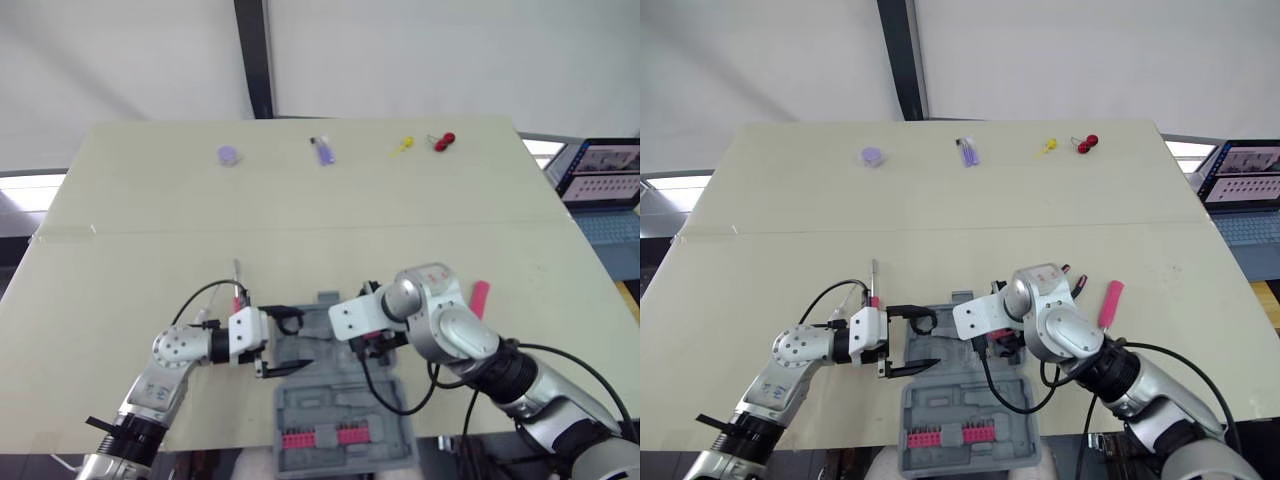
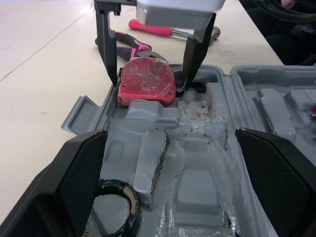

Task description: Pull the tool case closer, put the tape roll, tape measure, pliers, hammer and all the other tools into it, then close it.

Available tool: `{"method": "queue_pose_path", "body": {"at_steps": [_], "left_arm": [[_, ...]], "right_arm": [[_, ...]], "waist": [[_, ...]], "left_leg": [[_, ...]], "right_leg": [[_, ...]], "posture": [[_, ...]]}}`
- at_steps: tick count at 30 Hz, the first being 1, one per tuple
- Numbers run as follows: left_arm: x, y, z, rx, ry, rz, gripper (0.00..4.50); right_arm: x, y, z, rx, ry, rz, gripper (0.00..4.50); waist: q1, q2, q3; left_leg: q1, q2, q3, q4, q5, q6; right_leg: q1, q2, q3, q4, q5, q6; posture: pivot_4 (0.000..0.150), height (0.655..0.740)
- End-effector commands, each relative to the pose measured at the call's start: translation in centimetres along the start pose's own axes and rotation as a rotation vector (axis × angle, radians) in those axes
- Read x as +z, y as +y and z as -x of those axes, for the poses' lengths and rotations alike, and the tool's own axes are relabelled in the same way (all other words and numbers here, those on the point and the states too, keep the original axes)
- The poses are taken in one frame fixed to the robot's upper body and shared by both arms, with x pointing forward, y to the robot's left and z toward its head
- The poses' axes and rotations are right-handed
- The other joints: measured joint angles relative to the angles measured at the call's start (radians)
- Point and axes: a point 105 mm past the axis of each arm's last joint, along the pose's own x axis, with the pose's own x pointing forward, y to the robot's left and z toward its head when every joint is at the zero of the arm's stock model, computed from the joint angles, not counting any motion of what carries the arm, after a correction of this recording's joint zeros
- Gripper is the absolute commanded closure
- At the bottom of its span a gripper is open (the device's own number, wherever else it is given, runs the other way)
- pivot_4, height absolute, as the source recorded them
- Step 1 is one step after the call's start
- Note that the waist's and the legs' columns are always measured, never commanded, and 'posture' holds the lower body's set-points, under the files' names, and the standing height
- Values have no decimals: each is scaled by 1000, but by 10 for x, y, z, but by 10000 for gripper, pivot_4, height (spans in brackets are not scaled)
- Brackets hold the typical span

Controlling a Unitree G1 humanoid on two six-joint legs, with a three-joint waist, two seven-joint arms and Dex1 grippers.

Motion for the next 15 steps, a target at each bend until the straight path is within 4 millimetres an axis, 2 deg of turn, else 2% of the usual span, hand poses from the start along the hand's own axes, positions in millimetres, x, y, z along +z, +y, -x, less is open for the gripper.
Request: {"method": "queue_pose_path", "body": {"at_steps": [1,6,8,12,13,15], "left_arm": [[6,-2,-2,-10,-22,-16,0],[6,-2,-2,-16,-20,-16,0],[6,-2,-2,-18,-21,-17,0],[7,-1,-2,-21,-21,-19,0],[7,0,-2,-22,-20,-20,0],[7,0,-1,-24,-19,-22,0]], "right_arm": [[2,-7,34,-19,-66,-30,323],[3,5,59,40,-190,-115,323],[-2,11,60,74,-233,-155,323],[7,11,55,52,-478,-193,323],[4,7,51,11,-522,-211,2787],[-8,13,40,2,-559,-229,9153]], "waist": [[1,0,0],[0,0,0],[0,0,0],[0,0,0],[0,0,0],[2,0,1]], "left_leg": [[0,0,0,0,0,0],[0,0,0,0,0,0],[0,0,0,0,0,0],[0,0,-1,0,0,0],[0,0,-1,0,0,0],[0,0,-1,-1,0,0]], "right_leg": [[0,0,0,0,0,0],[0,0,0,0,0,0],[0,0,0,0,0,0],[1,0,0,-1,0,0],[1,0,0,-1,0,0],[1,0,0,-1,0,0]], "posture": [[1500,7400],[1500,7400],[1500,7400],[1500,7400],[1500,7400],[1500,7400]]}}
